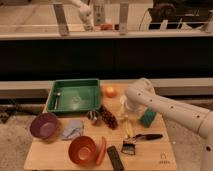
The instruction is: Place banana in purple bowl
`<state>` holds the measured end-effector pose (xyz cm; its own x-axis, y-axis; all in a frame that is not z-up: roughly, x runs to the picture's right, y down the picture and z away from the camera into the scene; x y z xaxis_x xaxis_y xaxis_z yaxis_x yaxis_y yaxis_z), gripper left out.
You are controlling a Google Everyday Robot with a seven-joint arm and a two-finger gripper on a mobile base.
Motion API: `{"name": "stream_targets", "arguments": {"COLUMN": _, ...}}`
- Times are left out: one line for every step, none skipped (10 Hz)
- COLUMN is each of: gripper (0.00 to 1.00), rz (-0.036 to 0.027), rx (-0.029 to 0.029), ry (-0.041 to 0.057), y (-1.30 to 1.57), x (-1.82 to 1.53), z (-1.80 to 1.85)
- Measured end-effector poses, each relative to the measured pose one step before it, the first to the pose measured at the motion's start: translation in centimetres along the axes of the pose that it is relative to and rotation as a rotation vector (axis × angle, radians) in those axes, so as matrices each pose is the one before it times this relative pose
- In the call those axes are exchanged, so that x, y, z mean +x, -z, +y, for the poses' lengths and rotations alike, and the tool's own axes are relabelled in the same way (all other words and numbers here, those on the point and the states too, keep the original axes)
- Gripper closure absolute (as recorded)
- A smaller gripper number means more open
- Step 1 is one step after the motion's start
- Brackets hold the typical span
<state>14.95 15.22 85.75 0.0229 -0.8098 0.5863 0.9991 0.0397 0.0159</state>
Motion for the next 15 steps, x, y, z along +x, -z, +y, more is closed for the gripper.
{"name": "stream_targets", "arguments": {"gripper": 0.31, "rz": 0.00333, "rx": -0.01404, "ry": -0.00528, "y": -0.312, "x": 0.031, "z": 0.041}}
{"name": "stream_targets", "arguments": {"gripper": 0.31, "rz": 0.00394, "rx": -0.01713, "ry": -0.01000, "y": -0.474, "x": -0.026, "z": 0.153}}
{"name": "stream_targets", "arguments": {"gripper": 0.31, "rz": 0.00355, "rx": -0.01278, "ry": -0.00998, "y": -0.355, "x": 0.010, "z": 0.230}}
{"name": "stream_targets", "arguments": {"gripper": 0.31, "rz": 0.00045, "rx": -0.00957, "ry": -0.00681, "y": -0.285, "x": -0.061, "z": 0.238}}
{"name": "stream_targets", "arguments": {"gripper": 0.31, "rz": -0.00123, "rx": -0.00805, "ry": -0.00738, "y": -0.245, "x": -0.012, "z": 0.178}}
{"name": "stream_targets", "arguments": {"gripper": 0.34, "rz": -0.00678, "rx": -0.00825, "ry": -0.00687, "y": -0.185, "x": -0.062, "z": 0.149}}
{"name": "stream_targets", "arguments": {"gripper": 0.43, "rz": -0.00582, "rx": -0.00577, "ry": -0.00721, "y": -0.147, "x": -0.001, "z": 0.087}}
{"name": "stream_targets", "arguments": {"gripper": 0.50, "rz": -0.00377, "rx": -0.00431, "ry": -0.00366, "y": -0.055, "x": 0.003, "z": 0.059}}
{"name": "stream_targets", "arguments": {"gripper": 0.61, "rz": -0.00922, "rx": -0.00678, "ry": -0.00265, "y": -0.183, "x": -0.105, "z": 0.070}}
{"name": "stream_targets", "arguments": {"gripper": 0.68, "rz": -0.00590, "rx": -0.00165, "ry": -0.00093, "y": -0.137, "x": -0.057, "z": -0.034}}
{"name": "stream_targets", "arguments": {"gripper": 0.74, "rz": -0.00669, "rx": -0.00254, "ry": -0.00062, "y": -0.147, "x": -0.053, "z": -0.039}}
{"name": "stream_targets", "arguments": {"gripper": 0.81, "rz": -0.00911, "rx": -0.00201, "ry": -0.00313, "y": -0.172, "x": -0.076, "z": 0.019}}
{"name": "stream_targets", "arguments": {"gripper": 0.88, "rz": -0.00604, "rx": 0.00070, "ry": -0.00132, "y": -0.075, "x": -0.049, "z": -0.056}}
{"name": "stream_targets", "arguments": {"gripper": 0.91, "rz": -0.00267, "rx": 0.00078, "ry": -0.00173, "y": 0.007, "x": -0.011, "z": 0.019}}
{"name": "stream_targets", "arguments": {"gripper": 0.91, "rz": -0.00154, "rx": 0.00591, "ry": -0.00308, "y": 0.216, "x": -0.037, "z": -0.042}}
